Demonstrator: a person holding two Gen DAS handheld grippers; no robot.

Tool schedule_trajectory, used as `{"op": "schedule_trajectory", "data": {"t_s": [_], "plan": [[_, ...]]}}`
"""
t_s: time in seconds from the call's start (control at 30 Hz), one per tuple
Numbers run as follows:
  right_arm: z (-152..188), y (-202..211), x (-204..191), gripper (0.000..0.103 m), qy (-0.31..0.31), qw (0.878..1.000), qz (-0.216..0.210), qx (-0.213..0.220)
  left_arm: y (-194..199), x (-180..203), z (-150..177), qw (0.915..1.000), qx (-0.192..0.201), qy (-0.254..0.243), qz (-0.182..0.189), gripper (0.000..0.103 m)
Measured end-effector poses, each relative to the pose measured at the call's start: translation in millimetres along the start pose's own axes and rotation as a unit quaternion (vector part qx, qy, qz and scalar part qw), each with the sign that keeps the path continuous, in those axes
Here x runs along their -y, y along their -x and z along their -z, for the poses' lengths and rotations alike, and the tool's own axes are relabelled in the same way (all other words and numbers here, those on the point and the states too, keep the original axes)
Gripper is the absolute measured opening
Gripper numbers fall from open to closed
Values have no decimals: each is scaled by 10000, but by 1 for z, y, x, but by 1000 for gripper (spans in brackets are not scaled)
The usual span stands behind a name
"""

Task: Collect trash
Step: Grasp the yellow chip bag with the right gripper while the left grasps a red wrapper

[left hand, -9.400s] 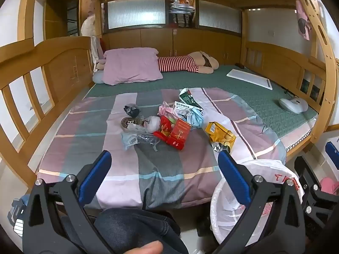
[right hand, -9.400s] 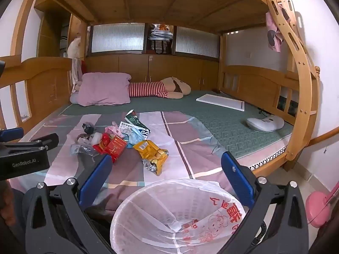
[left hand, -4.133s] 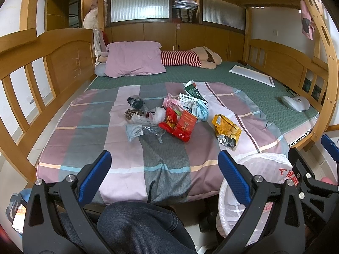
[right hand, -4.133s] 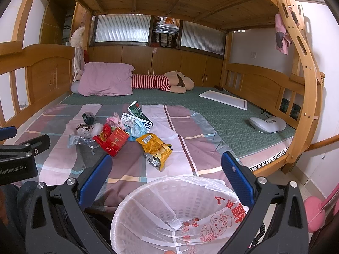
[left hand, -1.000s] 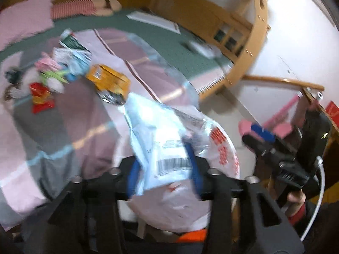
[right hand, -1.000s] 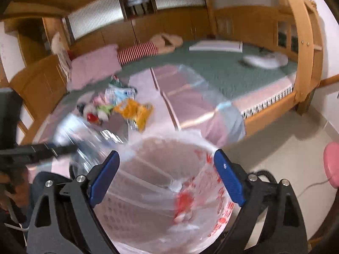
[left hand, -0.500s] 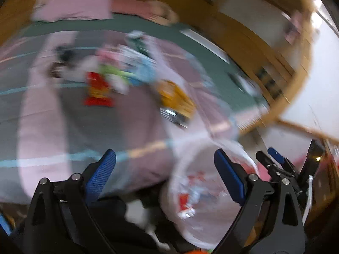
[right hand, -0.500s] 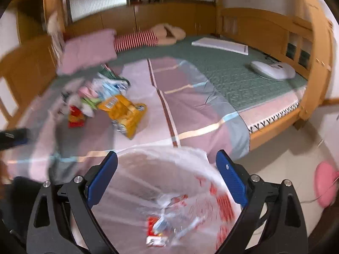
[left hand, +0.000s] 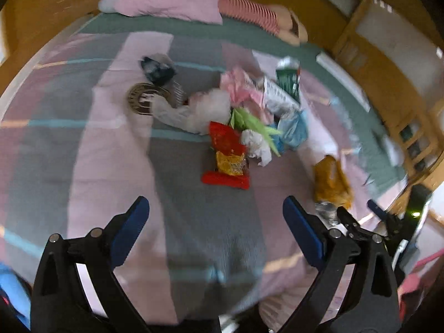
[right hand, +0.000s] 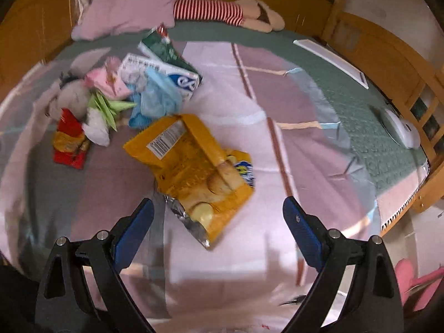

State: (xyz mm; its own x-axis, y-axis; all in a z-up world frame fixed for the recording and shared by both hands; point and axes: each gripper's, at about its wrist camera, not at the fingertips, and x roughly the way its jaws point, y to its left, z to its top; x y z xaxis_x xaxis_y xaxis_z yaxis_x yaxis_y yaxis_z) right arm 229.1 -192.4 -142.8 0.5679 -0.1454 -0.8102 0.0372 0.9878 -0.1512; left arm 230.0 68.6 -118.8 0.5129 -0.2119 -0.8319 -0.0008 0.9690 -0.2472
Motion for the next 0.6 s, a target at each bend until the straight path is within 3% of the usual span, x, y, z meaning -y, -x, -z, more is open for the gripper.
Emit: {"op": "schedule_trajectory", "data": {"t_s": [0.1, 0.13, 0.17, 0.23, 0.27, 0.3, 0.33, 0.4, 0.43, 0.5, 0.57, 0.6], "plan": [[-3, -13, -8, 90, 197, 9996, 181, -17, -39, 10, -9, 9991, -67, -145, -388, 96], [-3, -14, -8, 75, 228, 9995, 198, 10, -48, 10, -12, 9990, -126, -110, -410, 96], [-3, -16, -8, 68, 237, 9996, 176, 13, -60, 10, -17, 9988, -298, -49, -387, 96], [-2, -19, -6, 40, 170, 9997, 171, -36, -65, 7, -22, 9990, -232, 46, -391, 96], [-2, -18, -4, 33, 142, 9997, 207, 12, -69, 8, -27, 9992, -156, 70, -359, 96], [-1, -15, -3, 15, 99, 9999, 111, 16, -73, 9, -30, 9993, -165, 51, -317, 96], [-1, -12, 0, 8, -12, 10000, -45, -6, -77, 10, -32, 9994, -187, 23, -295, 96], [2, -1, 5, 5, -165, 9996, -203, 85, -88, 12, -34, 9989, -231, -100, -392, 96], [4, 5, 6, 4, -211, 9994, -233, 140, -93, 12, -35, 9984, -285, -170, -450, 92], [7, 19, 9, 3, -358, 9983, -366, 273, -105, 10, -34, 9974, -470, -264, -468, 69], [10, 28, 13, 3, -477, 9971, -495, 317, -109, 6, -31, 9971, -689, -156, -278, 36], [10, 32, 14, 3, -534, 9965, -547, 332, -108, 4, -29, 9971, -721, -137, -219, 32]]}}
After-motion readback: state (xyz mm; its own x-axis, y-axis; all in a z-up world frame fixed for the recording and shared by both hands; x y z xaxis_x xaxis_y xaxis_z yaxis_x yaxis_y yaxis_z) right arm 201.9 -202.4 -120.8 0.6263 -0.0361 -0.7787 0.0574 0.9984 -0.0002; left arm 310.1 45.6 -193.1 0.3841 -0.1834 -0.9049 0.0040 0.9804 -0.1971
